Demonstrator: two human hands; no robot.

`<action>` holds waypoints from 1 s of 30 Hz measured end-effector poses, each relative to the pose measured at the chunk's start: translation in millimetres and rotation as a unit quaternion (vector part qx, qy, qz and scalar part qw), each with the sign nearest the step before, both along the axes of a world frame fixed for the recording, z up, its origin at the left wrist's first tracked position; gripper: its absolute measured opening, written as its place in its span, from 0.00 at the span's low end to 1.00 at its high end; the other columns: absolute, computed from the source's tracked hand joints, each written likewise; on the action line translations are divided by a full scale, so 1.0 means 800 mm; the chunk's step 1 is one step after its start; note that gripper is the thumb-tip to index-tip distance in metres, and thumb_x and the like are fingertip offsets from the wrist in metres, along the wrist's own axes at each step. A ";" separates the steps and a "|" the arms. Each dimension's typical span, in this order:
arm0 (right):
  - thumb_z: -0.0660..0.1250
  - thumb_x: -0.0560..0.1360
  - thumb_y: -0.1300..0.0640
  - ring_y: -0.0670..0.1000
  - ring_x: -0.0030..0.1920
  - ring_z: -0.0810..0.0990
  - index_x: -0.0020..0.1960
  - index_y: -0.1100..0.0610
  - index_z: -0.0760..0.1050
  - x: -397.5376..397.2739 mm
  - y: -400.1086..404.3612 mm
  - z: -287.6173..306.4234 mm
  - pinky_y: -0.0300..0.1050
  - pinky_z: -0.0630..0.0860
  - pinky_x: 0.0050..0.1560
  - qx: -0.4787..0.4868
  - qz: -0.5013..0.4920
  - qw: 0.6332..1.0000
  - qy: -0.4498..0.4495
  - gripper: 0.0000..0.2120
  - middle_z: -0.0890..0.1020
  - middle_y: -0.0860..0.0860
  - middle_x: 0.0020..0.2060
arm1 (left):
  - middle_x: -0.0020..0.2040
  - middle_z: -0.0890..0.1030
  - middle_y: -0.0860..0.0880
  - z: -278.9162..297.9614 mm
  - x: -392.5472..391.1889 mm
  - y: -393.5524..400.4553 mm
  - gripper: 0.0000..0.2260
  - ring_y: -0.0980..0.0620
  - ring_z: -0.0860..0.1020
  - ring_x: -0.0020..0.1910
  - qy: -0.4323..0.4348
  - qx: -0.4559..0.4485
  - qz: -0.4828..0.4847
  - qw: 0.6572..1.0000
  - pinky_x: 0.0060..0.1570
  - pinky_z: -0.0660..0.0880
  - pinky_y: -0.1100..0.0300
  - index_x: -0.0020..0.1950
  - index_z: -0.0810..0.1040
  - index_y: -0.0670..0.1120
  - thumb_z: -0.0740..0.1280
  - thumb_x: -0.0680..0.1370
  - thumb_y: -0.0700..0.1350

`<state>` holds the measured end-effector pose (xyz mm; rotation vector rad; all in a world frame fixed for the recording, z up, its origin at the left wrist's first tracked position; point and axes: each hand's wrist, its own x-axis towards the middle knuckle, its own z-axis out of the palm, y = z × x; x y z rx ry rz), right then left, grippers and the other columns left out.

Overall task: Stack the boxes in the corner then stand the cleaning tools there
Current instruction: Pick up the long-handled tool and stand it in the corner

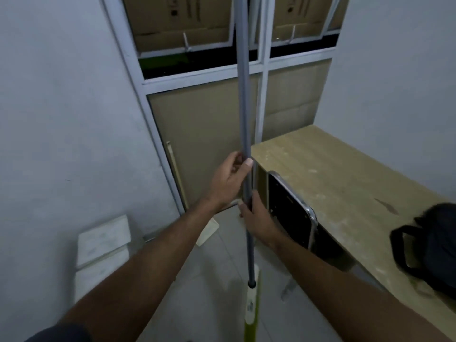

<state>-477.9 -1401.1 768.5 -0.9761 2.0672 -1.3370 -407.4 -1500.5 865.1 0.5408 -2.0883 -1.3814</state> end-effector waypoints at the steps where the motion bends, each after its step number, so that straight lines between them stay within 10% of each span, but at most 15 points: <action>1: 0.60 0.83 0.48 0.49 0.38 0.73 0.49 0.52 0.64 -0.001 -0.017 -0.010 0.52 0.73 0.43 0.013 0.011 1.000 0.011 0.10 0.74 0.56 0.40 | 0.53 0.80 0.55 0.003 -0.002 -0.014 0.11 0.64 0.79 0.50 0.005 -0.003 0.000 1.000 0.51 0.77 0.66 0.64 0.74 0.51 0.64 0.83 0.53; 10: 0.62 0.83 0.57 0.40 0.34 0.71 0.52 0.55 0.69 -0.009 -0.179 -0.072 0.34 0.71 0.37 0.092 0.043 0.994 0.028 0.02 0.73 0.47 0.38 | 0.48 0.83 0.52 -0.071 -0.006 -0.196 0.08 0.56 0.82 0.49 -0.067 0.029 -0.010 0.997 0.53 0.80 0.57 0.60 0.72 0.49 0.59 0.85 0.50; 16: 0.65 0.80 0.61 0.47 0.49 0.78 0.68 0.55 0.67 -0.023 -0.276 -0.059 0.34 0.76 0.40 0.128 0.069 0.989 0.026 0.18 0.77 0.50 0.55 | 0.46 0.82 0.54 -0.134 -0.003 -0.304 0.11 0.58 0.81 0.47 -0.150 0.036 0.024 0.988 0.54 0.78 0.54 0.55 0.75 0.49 0.57 0.85 0.53; 19: 0.63 0.80 0.63 0.51 0.56 0.79 0.71 0.56 0.68 -0.046 -0.318 -0.051 0.43 0.77 0.52 0.101 0.033 0.993 0.055 0.20 0.78 0.54 0.62 | 0.45 0.82 0.51 -0.160 -0.005 -0.347 0.13 0.59 0.80 0.44 -0.167 0.024 0.048 0.985 0.47 0.75 0.61 0.54 0.75 0.45 0.57 0.85 0.52; 30: 0.62 0.84 0.54 0.35 0.55 0.77 0.74 0.58 0.69 -0.126 -0.520 0.064 0.26 0.72 0.53 -0.118 0.163 0.980 0.001 0.20 0.78 0.46 0.59 | 0.41 0.79 0.48 -0.230 -0.071 -0.455 0.17 0.57 0.78 0.40 -0.207 0.094 0.085 0.970 0.41 0.72 0.69 0.52 0.75 0.40 0.54 0.86 0.51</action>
